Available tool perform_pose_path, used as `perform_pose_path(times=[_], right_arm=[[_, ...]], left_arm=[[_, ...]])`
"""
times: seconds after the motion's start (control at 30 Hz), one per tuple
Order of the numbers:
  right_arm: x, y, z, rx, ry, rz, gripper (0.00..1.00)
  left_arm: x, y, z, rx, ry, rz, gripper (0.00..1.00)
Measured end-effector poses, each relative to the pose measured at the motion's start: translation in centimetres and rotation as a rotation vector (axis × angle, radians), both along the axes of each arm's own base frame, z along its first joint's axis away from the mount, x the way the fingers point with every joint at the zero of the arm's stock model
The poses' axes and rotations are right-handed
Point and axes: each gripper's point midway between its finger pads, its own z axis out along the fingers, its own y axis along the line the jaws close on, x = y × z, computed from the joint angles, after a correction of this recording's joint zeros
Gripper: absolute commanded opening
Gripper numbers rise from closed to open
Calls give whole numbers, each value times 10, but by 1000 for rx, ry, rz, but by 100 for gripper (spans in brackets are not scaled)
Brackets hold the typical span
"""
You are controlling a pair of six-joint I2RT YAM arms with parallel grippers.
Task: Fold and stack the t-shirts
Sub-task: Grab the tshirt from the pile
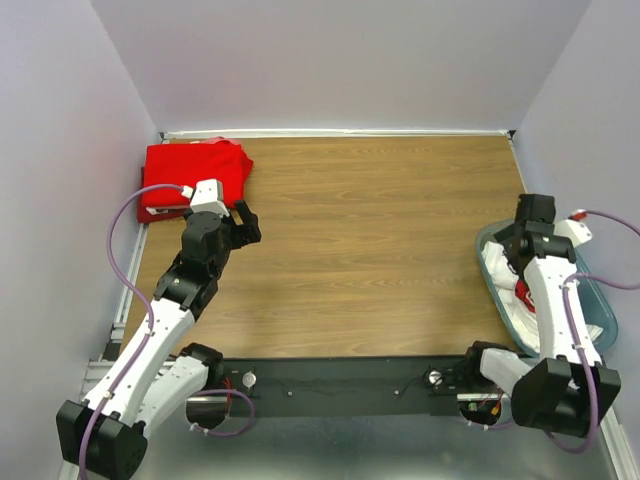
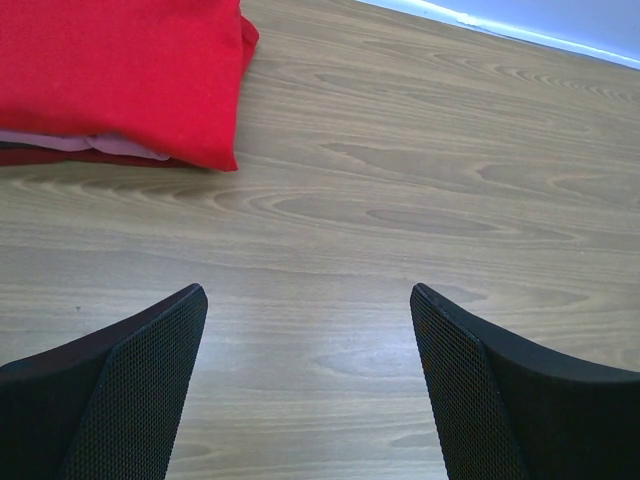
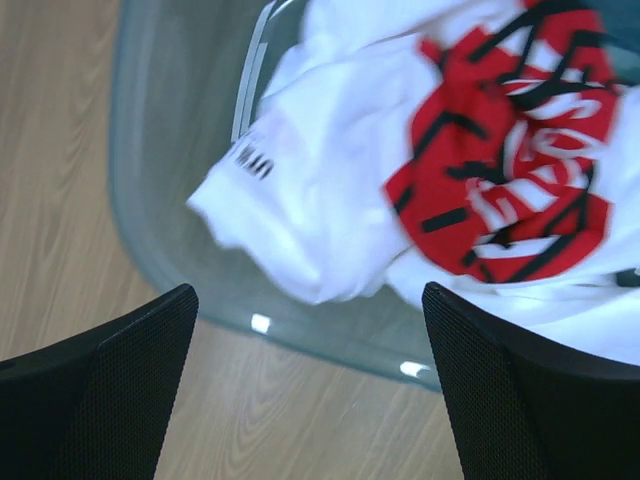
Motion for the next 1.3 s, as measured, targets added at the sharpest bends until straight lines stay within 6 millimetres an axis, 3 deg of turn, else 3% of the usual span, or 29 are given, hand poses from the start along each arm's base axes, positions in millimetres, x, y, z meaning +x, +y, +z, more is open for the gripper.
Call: perform_pose_path(times=[0.17, 0.27, 0.43, 0.53, 0.6, 0.67, 0.7, 0.73, 0.77, 0.83, 0.93, 1.07, 1.13, 1.17, 1.23, 1.3], right_arm=[[-24, -33, -7, 22, 25, -181, 100], [-40, -52, -25, 65, 77, -280, 100], [-59, -59, -62, 158, 175, -353, 100], [-60, -58, -72, 179, 186, -353, 100], [-59, -57, -79, 188, 189, -349, 94], [-57, -56, -86, 203, 199, -341, 72], [-56, -56, -89, 209, 205, -334, 37], [-55, -56, -92, 213, 207, -329, 17], [-53, -56, -92, 215, 203, -324, 5], [-51, -57, -90, 212, 187, -322, 1], [-48, -57, -75, 192, 138, -298, 1], [-32, -64, -28, 132, 1, -254, 0], [-17, -72, 20, 76, -126, -232, 0], [-14, -74, 32, 61, -158, -230, 1], [-6, -78, 84, 2, -292, -218, 1], [-2, -78, 123, -32, -387, -204, 0]], left_arm=[[-1, 0, 3, -4, -12, 0, 90], [-2, 1, 6, -9, -26, 0, 90], [-1, 0, 9, -13, -36, -1, 90], [0, 0, 8, -12, -33, -1, 90], [0, 0, 7, -11, -30, -1, 90], [0, 0, 6, -9, -27, -1, 90], [1, 0, 5, -8, -25, -1, 90], [1, 0, 5, -8, -24, -1, 90], [1, 0, 5, -8, -23, -1, 90], [1, 0, 4, -7, -22, -1, 90], [1, 0, 5, -8, -22, 0, 90], [2, -1, 3, -8, -20, 0, 90], [4, -2, 1, -11, -17, 0, 90], [4, -2, 0, -11, -13, 0, 90], [5, -4, -4, -15, -6, -3, 90], [5, -5, -5, -20, -3, -6, 90]])
